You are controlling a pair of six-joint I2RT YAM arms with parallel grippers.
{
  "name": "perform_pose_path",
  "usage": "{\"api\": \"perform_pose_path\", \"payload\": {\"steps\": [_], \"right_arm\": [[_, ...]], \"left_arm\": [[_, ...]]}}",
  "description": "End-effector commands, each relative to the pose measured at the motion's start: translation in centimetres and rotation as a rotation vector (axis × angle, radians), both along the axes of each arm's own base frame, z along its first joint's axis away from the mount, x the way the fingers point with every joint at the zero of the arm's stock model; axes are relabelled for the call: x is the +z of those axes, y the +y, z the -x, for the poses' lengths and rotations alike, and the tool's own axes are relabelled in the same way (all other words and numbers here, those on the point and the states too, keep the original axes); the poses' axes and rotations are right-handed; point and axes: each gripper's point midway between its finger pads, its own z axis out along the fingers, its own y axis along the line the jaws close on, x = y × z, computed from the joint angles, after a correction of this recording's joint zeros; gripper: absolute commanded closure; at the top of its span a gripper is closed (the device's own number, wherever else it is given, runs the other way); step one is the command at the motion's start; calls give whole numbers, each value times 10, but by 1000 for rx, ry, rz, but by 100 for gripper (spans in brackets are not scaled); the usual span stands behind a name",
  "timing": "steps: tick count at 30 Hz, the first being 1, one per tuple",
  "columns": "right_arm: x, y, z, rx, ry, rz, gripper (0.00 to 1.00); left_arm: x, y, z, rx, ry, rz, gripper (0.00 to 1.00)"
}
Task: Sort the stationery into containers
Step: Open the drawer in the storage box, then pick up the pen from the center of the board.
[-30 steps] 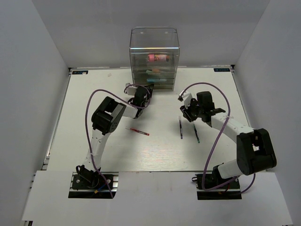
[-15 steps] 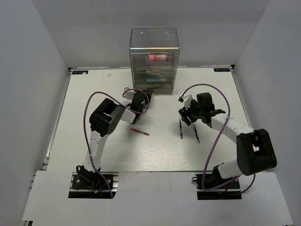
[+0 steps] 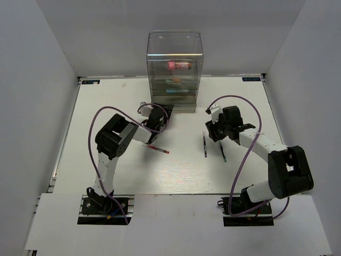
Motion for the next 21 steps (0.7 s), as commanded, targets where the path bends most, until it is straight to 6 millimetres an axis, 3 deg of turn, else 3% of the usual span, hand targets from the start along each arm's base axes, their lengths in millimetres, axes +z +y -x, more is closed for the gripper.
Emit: {"api": "perform_pose_path", "payload": {"steps": [1, 3, 5, 15, 16, 17, 21], "right_arm": [[11, -14, -7, -102, -28, 20, 49], [8, -19, -5, -120, -20, 36, 54], [1, -24, -1, -145, 1, 59, 60], [-15, -43, 20, -185, 53, 125, 60], [-19, -45, 24, -188, 63, 131, 60], [-18, -48, 28, -192, 71, 129, 60], [-26, -49, 40, -186, 104, 133, 60]], "left_arm": [[27, -1, 1, -15, -17, -38, 34], [36, -1, 5, -28, -29, -38, 22], [42, 1, 7, -31, -41, -45, 1], [76, 14, 48, -148, -74, -186, 0], [66, 20, 57, -162, -51, -236, 0], [78, 19, 64, -191, -71, -232, 0], [65, 43, 96, -217, -15, -259, 0]]}}
